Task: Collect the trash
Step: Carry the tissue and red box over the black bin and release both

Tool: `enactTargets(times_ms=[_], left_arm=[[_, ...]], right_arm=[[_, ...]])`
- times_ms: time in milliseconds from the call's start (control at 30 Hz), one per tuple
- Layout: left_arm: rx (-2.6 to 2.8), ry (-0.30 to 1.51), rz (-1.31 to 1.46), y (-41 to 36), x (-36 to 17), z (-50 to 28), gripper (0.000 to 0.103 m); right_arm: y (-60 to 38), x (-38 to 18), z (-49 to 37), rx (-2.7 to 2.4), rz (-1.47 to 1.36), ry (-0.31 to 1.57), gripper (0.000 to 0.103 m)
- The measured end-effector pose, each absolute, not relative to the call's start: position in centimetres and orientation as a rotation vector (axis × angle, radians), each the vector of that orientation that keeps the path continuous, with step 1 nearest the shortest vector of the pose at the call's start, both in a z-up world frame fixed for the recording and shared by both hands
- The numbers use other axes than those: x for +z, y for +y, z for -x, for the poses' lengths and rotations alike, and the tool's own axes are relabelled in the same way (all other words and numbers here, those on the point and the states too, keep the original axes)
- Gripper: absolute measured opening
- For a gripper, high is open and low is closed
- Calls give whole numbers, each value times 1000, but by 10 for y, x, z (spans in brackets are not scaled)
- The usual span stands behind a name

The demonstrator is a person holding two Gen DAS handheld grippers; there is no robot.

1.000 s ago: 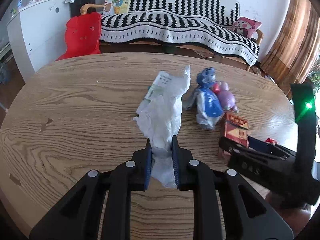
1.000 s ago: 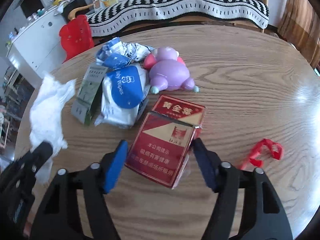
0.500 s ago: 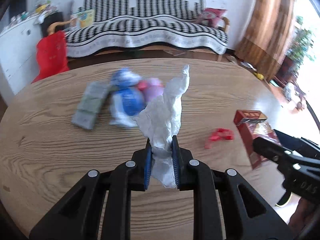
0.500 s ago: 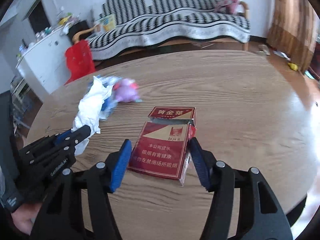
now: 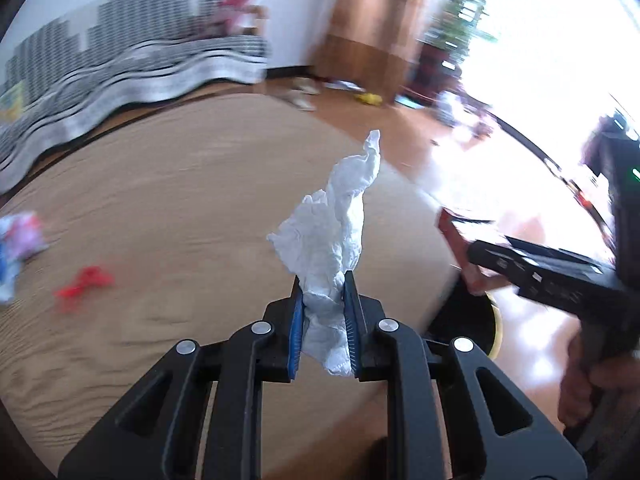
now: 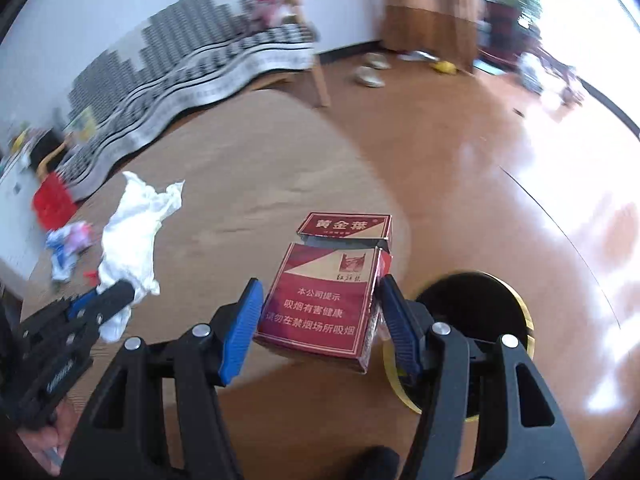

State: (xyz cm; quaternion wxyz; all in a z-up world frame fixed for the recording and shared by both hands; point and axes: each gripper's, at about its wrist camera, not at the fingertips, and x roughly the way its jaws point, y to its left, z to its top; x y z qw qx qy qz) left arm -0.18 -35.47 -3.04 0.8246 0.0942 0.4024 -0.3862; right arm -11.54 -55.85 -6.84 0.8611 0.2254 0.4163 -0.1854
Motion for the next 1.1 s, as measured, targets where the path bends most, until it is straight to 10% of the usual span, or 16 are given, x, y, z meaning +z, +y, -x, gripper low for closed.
enactTargets(times_ms=[967,1100], left_arm=[[-1067,1019,-335,-520,-116,62,18],[-1069,1025,-335,-526,-119,61,18]], right_arm=[[-693,-198,185,-522,-782,1124,61],[-696,-199,184,-525,-804,1115,80]])
